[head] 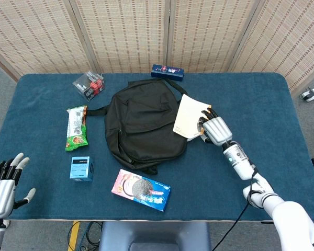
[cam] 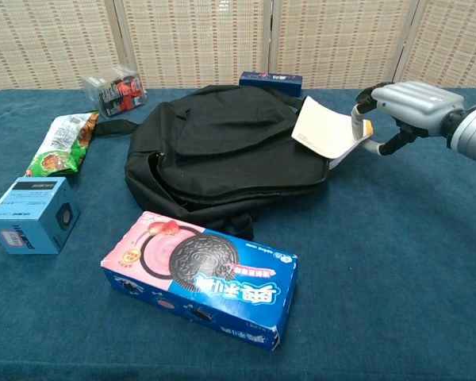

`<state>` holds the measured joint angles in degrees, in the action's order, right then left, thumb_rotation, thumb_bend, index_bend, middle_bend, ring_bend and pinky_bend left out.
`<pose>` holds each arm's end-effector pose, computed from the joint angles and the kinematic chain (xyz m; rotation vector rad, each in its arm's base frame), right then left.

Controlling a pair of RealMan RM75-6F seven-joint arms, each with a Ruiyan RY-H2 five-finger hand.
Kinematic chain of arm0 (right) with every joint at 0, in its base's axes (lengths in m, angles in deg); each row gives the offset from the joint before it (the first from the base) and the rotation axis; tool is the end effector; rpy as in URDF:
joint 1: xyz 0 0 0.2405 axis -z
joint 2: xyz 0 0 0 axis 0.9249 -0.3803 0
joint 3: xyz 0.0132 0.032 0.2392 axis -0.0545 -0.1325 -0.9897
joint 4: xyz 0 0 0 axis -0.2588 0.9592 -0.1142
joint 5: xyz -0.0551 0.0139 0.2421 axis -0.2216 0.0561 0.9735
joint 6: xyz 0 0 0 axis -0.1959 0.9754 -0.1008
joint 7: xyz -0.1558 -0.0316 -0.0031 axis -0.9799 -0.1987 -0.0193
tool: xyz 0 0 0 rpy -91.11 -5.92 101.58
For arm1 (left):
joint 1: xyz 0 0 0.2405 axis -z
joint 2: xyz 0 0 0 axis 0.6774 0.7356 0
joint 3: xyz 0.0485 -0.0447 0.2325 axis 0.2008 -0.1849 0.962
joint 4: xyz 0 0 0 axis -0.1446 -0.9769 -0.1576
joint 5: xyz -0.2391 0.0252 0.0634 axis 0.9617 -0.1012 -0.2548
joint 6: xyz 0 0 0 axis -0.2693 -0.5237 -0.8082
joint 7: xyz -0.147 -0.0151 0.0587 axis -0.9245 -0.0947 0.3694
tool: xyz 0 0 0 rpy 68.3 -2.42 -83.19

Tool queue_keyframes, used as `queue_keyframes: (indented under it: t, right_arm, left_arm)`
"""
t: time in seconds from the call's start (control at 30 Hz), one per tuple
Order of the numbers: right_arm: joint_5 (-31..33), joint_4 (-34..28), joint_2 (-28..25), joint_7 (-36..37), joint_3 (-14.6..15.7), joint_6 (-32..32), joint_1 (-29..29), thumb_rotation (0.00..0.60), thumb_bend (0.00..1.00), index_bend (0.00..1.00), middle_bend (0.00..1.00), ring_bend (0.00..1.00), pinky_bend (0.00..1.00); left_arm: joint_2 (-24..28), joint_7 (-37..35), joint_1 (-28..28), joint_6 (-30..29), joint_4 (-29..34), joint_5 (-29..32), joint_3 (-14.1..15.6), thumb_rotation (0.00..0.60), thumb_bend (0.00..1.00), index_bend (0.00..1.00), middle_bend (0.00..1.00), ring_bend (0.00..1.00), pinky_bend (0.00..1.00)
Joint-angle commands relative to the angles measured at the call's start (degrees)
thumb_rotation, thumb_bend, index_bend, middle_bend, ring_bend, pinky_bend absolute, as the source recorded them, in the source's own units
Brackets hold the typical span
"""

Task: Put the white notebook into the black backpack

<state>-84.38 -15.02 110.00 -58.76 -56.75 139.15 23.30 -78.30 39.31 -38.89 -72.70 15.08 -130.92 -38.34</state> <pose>-0.2397 -0.4424 -0.0211 1.8342 -0.6819 0.9690 -0.2801 0.1899 0.1126 -1.3681 -0.8836 -0.8393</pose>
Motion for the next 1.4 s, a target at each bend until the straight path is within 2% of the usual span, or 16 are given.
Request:
queue_keyframes:
  t: [0.03, 0.3, 0.57, 0.73, 0.93, 1.2, 1.4]
  right_arm:
    - [0.21, -1.39, -1.73, -1.26, -0.48, 2.28, 0.88, 0.6, 0.57, 0.61, 0.39, 0.15, 0.07]
    - [2.25, -10.06, -10.7, -7.51, -3.82, 10.63, 4.3, 0.6, 0.61, 0.66, 0.41, 0.17, 0.08]
    - [4.44, -25.17, -22.16, -16.02, -7.0, 17.29, 8.51, 0.6, 0.61, 0.67, 0.42, 0.18, 0.08]
    - [5.97, -33.62, -28.11, -20.65, -7.89, 19.23, 11.43, 0.6, 0.61, 0.68, 0.42, 0.18, 0.08]
    - [6.89, -40.13, -32.55, -24.27, -8.31, 20.81, 14.06, 0.6, 0.61, 0.68, 0.43, 0.18, 0.08]
    - [7.53, -43.1, -34.52, -25.8, -8.59, 20.85, 15.65, 0.6, 0.61, 0.68, 0.43, 0.18, 0.08]
    - [7.54, -43.11, -34.48, -25.83, -8.61, 20.8, 16.32, 0.6, 0.61, 0.68, 0.43, 0.18, 0.08]
  left_arm:
    - [1.12, -1.12, 1.31, 1.58, 0.12, 0.01, -0.7, 0.6, 0.28, 0.14, 0.05, 0.06, 0.0]
    - [3.67, -6.25, 7.92, 9.3, -0.04, 0.18, -3.81, 0.6, 0.28, 0.15, 0.05, 0.06, 0.0]
    - [2.32, -13.76, 18.83, 20.47, -2.54, 0.35, -8.43, 0.6, 0.28, 0.19, 0.05, 0.09, 0.0]
    - [-2.26, -16.71, 26.51, 27.58, -7.07, 0.1, -10.25, 0.6, 0.28, 0.22, 0.06, 0.12, 0.0]
    - [-7.86, -16.69, 34.56, 35.57, -12.09, -0.01, -10.44, 0.6, 0.28, 0.24, 0.07, 0.12, 0.0]
    - [-16.39, -12.49, 42.89, 43.45, -19.75, 2.21, -9.76, 0.6, 0.28, 0.25, 0.07, 0.12, 0.0]
    - [-21.95, -10.16, 46.56, 46.34, -25.28, 5.09, -9.53, 0.6, 0.28, 0.23, 0.07, 0.12, 0.0]
